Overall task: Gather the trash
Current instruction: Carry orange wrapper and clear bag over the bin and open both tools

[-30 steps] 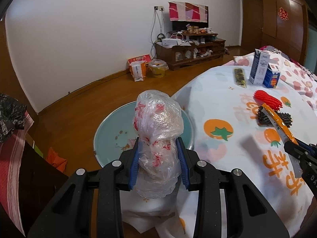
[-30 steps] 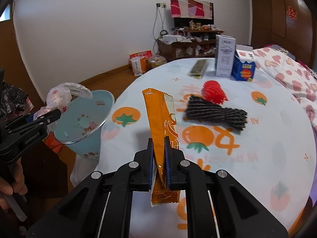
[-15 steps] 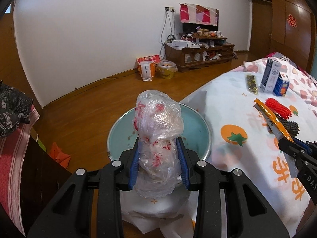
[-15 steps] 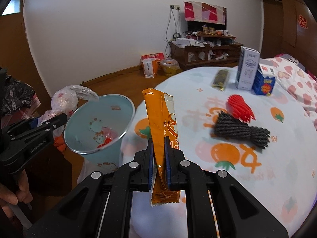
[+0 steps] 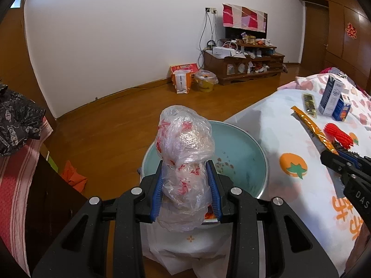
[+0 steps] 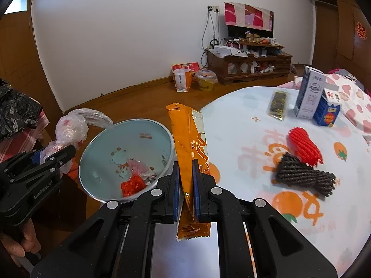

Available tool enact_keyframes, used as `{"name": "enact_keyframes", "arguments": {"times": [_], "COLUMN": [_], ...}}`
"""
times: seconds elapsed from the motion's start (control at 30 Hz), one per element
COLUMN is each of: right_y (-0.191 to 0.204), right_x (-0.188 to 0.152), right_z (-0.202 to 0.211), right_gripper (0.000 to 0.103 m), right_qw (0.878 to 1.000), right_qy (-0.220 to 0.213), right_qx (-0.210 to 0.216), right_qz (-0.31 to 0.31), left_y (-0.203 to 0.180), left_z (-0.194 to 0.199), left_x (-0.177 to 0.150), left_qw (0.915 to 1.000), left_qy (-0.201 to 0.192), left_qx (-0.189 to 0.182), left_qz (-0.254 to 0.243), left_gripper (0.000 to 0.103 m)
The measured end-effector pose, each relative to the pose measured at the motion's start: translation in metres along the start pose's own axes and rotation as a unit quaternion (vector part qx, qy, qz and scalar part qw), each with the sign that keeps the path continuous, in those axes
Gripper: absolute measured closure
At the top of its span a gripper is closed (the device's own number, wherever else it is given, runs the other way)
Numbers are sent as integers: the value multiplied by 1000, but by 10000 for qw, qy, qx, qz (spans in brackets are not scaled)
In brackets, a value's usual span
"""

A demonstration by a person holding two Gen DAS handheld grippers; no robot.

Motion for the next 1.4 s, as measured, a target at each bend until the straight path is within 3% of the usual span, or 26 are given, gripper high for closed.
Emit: {"name": "enact_keyframes", "arguments": {"times": [0.33,0.93,0.97,1.0,1.07,1.2,1.3,1.4], "right_y": [23,60,62,63,61,54,43,31], "right_x": [9,7,6,6,6,7,9,10], "right_z": [-26,-88,-91,-93,-93,-89,-85,-76], "right_gripper": [92,91,89,78,68,61,61,61], "right_qw": [9998,9956,9954,9953,9954,9957,9966,9975], "right_qy": [125,722,732,736,716,667,645,584], "right_qx": [94,475,476,471,502,534,478,406], "right_qz": [113,353,390,415,390,358,184,45], "left_y": [8,22,23,24,25,24,21,19], "left_z": [-20,-63,-64,-66,-69,-70,-70,-66], "left_x": [3,0,-1,-2,-2,-3,-1,-1], "left_qw": [9998,9982,9980,9978,9977,9974,9974,9975], "left_qy": [165,556,580,606,622,647,652,613], "left_qx": [104,237,246,255,268,291,294,357], "left_qz": [-28,50,60,69,76,100,70,1], "left_gripper": [68,68,68,68,67,66,61,38]}}
Point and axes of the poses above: each gripper's, at about its wrist camera, not at the fingertips, and z roughly against the way its jaws point, y to its left, x to its top, the point moved 4 cm from there along -z, roughly the way its jaws point, and after that the axes turned 10 degrees about -x, right-handed, at the moved point
